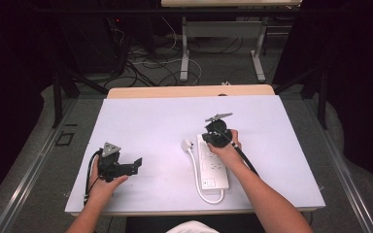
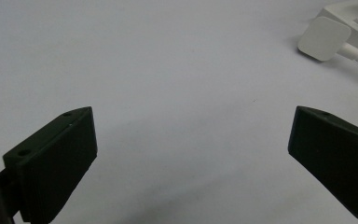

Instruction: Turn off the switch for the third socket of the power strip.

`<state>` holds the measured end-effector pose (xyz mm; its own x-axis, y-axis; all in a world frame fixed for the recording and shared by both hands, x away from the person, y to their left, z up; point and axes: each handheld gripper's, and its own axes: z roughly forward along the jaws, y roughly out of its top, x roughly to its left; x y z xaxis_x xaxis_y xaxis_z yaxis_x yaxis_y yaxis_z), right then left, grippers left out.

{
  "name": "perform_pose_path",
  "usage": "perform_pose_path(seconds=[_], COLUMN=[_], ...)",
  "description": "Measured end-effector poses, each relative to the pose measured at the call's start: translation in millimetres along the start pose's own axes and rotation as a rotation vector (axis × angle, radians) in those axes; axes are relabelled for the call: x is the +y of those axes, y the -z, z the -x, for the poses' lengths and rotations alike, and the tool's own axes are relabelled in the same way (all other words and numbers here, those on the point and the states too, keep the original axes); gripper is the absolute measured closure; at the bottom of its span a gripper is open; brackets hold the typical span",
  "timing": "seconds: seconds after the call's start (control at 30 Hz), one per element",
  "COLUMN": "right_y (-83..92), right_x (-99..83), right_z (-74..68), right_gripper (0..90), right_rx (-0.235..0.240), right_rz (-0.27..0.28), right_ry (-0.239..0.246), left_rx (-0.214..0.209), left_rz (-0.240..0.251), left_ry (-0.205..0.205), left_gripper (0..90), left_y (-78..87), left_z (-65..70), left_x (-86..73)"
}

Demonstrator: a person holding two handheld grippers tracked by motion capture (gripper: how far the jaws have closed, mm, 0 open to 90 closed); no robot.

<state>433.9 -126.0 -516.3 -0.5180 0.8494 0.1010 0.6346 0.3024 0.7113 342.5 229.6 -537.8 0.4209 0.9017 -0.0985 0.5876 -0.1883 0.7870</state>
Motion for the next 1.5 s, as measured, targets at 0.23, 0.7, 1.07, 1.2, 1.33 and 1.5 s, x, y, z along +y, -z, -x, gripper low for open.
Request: perform_pose_path(seconds=[0.23,0.7,1.07,1.2,1.33,1.5], right_y=[-5.4,-14.1,-14.9,-15.1,-16.1,-18.1], right_x=[0.0,-1.9,-2.5,-2.6,-3.6,-5.3], right_z=[-0.8,-1.3,-1.6,-1.9,-1.4,1.3], right_gripper=[90.0,90.0,90.0,90.0,90.0,90.0], right_rx=[0.011,0.007,0.0,0.003,0.013,-0.006], right_rz=[-0.022,-0.058,-0.048,-0.045,-0.031,-0.024], right_ry=[0.02,-0.011,0.016,0.007,0.009,0.02], left_rx=[0.0,-0.004,-0.001,-0.004,-0.004,-0.003], left_rz=[-0.001,-0.001,-0.005,-0.007,-0.005,-0.005], left_ry=[0.0,0.005,-0.001,0.004,0.004,0.004], left_gripper=[1.0,1.0,1.0,1.0,1.0,1.0], left_y=[0.0,-0.3,-0.5,-0.6,-0.6,-0.4], left_z=[-0.1,0.1,0.0,0.4,0.5,0.5], left_x=[-0.1,-0.3,-0.3,-0.4,-0.4,-0.5])
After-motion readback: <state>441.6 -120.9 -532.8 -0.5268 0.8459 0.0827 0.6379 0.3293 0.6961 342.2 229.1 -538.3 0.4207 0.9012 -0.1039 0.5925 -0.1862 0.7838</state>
